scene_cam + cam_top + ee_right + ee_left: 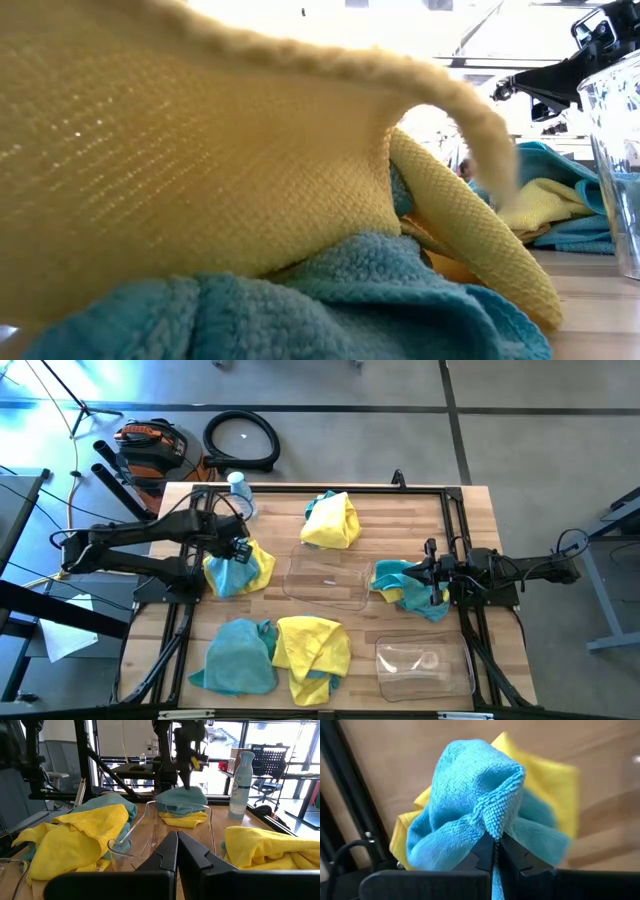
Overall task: Sort microfiber towel by color & place in baskets
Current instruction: Put the blue towel in the top transparent bin
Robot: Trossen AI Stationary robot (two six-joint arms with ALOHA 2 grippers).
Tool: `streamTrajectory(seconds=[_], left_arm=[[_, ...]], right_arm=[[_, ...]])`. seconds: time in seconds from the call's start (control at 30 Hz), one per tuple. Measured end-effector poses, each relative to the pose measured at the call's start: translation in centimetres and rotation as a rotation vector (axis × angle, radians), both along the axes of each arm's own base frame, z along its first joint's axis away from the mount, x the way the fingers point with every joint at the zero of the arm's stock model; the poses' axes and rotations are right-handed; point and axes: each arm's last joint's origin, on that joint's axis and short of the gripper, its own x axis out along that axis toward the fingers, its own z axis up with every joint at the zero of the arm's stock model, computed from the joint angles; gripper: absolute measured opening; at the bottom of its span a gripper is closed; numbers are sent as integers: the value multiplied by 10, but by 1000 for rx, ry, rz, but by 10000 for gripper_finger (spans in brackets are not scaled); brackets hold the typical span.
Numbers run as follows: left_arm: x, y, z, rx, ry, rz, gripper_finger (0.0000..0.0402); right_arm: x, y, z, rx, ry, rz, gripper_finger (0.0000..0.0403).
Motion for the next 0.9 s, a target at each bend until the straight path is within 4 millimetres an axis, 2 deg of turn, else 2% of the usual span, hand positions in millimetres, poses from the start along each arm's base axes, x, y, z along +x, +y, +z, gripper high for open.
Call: streamTrajectory(seconds=[0.2, 0.33, 0.47, 0.73, 0.9], left_arm=[[14, -15, 61, 80, -120, -40, 1], [32, -26, 95, 154, -202, -92, 0], [58, -34, 120, 204, -242, -139, 0], [121, -50, 164, 283, -295, -353, 0], [148, -60, 196, 337, -380, -459, 0]], right_arm=[[0, 0, 0, 1, -1, 0, 0], [0, 0, 0, 1, 0, 0, 0], [0, 0, 0, 0, 0, 0, 0], [0, 0, 0, 0, 0, 0, 0], [0, 0, 0, 0, 0, -1, 0]])
